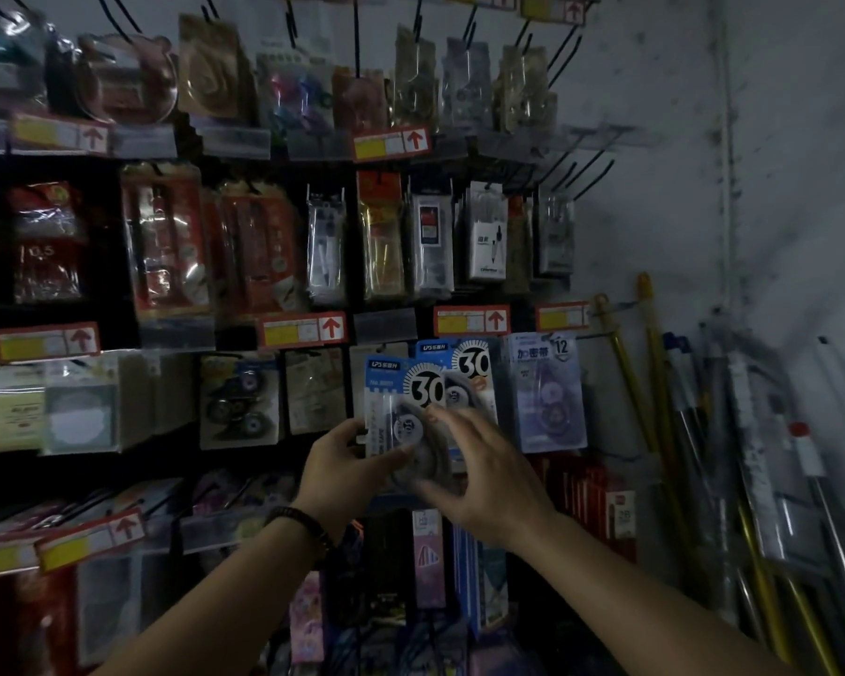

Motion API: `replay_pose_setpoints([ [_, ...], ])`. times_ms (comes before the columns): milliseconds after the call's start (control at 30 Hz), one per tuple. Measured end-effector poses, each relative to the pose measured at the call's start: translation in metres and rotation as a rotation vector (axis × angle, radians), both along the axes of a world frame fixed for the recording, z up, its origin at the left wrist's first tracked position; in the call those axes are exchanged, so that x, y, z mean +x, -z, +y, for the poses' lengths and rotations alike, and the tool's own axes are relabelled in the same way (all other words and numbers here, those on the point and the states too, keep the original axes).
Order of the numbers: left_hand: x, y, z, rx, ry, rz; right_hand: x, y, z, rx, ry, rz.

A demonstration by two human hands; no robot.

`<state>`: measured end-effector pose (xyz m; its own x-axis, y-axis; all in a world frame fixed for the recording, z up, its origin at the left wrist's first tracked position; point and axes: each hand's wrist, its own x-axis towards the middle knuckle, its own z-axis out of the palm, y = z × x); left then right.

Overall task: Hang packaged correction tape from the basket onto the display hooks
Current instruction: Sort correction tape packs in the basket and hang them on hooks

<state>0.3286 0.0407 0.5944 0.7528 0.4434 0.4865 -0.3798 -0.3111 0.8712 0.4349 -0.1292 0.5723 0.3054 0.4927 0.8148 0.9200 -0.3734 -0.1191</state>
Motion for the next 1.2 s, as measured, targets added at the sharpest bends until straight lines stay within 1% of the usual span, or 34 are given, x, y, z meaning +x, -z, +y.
replay_pose_setpoints([
  [133,0.011,0.000,-0.015,0.021,0.040,0.034,-0.003,0.006,-0.006,0.002,-0.026,0.035],
  [200,0.016,-0.001,-0.017,0.075,0.009,0.055,0.000,0.007,-0.008,0.033,-0.014,0.042],
  [267,0.019,-0.003,-0.016,0.149,-0.056,0.059,0.006,0.007,-0.011,0.073,0.053,0.031],
  [333,0.017,-0.006,-0.014,0.300,-0.146,0.060,0.012,0.005,-0.013,0.113,0.138,0.029],
  [433,0.010,-0.006,-0.009,0.619,-0.281,0.070,0.014,-0.001,-0.010,0.144,0.209,0.061],
  [500,0.007,-0.004,-0.005,0.706,-0.318,0.078,0.014,-0.006,-0.003,0.141,0.243,0.059],
  [633,0.006,0.000,0.003,0.760,-0.318,0.121,0.018,-0.012,0.010,0.116,0.312,0.037],
  [733,0.004,0.002,0.007,0.765,-0.308,0.138,0.019,-0.012,0.014,0.102,0.367,0.021],
  [867,0.005,0.003,0.011,0.787,-0.299,0.153,0.021,-0.013,0.016,0.138,0.371,0.040],
  [1000,0.003,0.008,0.014,0.794,-0.290,0.136,0.025,-0.009,0.016,0.110,0.346,0.037],
  [1100,0.001,0.014,0.015,0.825,-0.279,0.133,0.027,-0.007,0.014,0.133,0.346,0.054],
  [1200,0.000,0.014,0.016,0.853,-0.273,0.152,0.030,-0.009,0.013,0.072,0.387,0.027],
])
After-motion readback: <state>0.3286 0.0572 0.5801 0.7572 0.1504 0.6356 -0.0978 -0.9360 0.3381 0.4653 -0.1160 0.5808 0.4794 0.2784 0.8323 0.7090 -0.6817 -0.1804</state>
